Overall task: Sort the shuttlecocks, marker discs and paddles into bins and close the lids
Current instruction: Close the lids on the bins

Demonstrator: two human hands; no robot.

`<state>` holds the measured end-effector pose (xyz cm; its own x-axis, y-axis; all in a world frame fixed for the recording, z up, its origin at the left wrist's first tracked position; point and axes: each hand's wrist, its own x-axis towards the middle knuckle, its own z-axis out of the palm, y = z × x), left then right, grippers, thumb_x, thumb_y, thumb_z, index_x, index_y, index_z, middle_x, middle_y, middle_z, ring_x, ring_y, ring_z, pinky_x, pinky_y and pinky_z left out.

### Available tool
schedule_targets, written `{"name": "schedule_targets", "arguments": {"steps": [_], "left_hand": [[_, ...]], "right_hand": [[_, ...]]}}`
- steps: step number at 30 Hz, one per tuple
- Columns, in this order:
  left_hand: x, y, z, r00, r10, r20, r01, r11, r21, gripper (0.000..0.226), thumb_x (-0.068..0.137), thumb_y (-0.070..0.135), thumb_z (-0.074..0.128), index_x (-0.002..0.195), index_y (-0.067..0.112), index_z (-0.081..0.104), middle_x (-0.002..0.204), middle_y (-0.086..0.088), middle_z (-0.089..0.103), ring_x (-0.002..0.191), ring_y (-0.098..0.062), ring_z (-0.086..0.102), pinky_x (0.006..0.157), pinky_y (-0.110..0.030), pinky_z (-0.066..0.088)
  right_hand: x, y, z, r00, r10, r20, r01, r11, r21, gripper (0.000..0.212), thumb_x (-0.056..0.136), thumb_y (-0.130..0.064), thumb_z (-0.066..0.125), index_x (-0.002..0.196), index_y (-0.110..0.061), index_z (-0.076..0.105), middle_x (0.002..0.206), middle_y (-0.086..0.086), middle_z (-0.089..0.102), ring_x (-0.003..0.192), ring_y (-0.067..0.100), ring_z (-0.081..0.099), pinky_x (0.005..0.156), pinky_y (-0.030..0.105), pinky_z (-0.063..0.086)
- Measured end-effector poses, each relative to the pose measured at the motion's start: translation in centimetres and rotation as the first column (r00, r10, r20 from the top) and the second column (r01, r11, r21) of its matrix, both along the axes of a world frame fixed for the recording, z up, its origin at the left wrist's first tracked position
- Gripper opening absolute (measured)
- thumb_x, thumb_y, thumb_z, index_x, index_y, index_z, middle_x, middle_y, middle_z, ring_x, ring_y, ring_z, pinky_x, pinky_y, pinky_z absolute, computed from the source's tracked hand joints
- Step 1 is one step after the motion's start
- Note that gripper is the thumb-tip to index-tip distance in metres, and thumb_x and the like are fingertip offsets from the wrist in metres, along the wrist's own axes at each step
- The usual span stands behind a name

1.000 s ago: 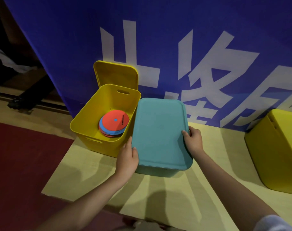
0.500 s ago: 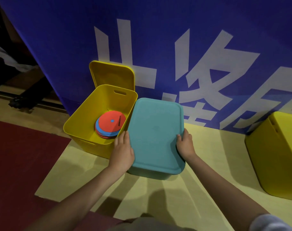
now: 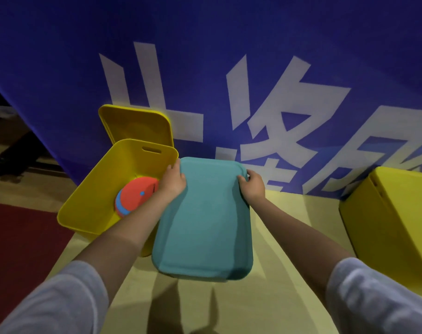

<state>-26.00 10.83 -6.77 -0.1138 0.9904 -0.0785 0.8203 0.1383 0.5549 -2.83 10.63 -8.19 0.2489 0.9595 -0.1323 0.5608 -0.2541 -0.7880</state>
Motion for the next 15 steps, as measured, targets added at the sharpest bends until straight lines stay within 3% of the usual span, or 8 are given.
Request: {"name": "schedule_targets", "arguments": {"steps": [3, 10, 13, 15], "left_hand": [[-0.6, 1.5, -0.3, 0.997, 0.042, 0.07, -0.045, 0.998, 0.032, 0.047, 0.099, 0.015, 0.041, 0.145, 0.01, 0.033, 0.139, -0.018, 0.044, 0.125, -0.035, 0.046, 0.1, -0.04, 0.038], [-0.9, 4.6, -1.6, 0.998, 0.016, 0.067, -0.029, 0.981, 0.192, 0.03, 0.097, 0.008, 0.041, 0.124, 0.001, 0.053, 0.127, -0.016, 0.053, 0.117, -0.031, 0.049, 0.099, -0.036, 0.037], [-1.1, 5.7, -2.0, 0.999, -0.003, 0.052, -0.005, 0.988, 0.156, 0.033, 0.099, 0.01, 0.038, 0.123, -0.004, 0.056, 0.135, -0.021, 0.047, 0.125, -0.032, 0.044, 0.105, -0.034, 0.033], [-1.3, 6.1, -2.2, 0.999, -0.005, 0.038, 0.0, 0.99, 0.142, 0.036, 0.1, 0.015, 0.037, 0.121, -0.005, 0.058, 0.139, -0.022, 0.043, 0.129, -0.032, 0.041, 0.107, -0.034, 0.03]], "right_hand": [[0.0, 1.2, -0.1, 0.999, -0.027, -0.037, 0.028, 0.999, 0.022, 0.043, 0.096, -0.033, 0.05, 0.134, -0.014, 0.051, 0.13, 0.006, 0.058, 0.115, 0.026, 0.056, 0.1, 0.042, 0.047], [0.4, 3.9, -0.7, 0.997, -0.041, -0.06, 0.044, 0.998, 0.047, 0.035, 0.095, -0.031, 0.051, 0.122, -0.01, 0.057, 0.121, 0.007, 0.057, 0.107, 0.022, 0.056, 0.096, 0.038, 0.047], [0.6, 4.8, -0.8, 1.0, -0.016, -0.016, 0.016, 0.999, 0.045, 0.034, 0.094, -0.031, 0.05, 0.119, -0.01, 0.059, 0.117, 0.007, 0.061, 0.105, 0.023, 0.058, 0.095, 0.04, 0.048], [0.5, 4.9, -0.8, 0.999, -0.019, 0.05, 0.016, 0.997, 0.077, 0.033, 0.095, -0.031, 0.05, 0.116, -0.009, 0.061, 0.114, 0.007, 0.062, 0.101, 0.022, 0.059, 0.089, 0.034, 0.048]]}}
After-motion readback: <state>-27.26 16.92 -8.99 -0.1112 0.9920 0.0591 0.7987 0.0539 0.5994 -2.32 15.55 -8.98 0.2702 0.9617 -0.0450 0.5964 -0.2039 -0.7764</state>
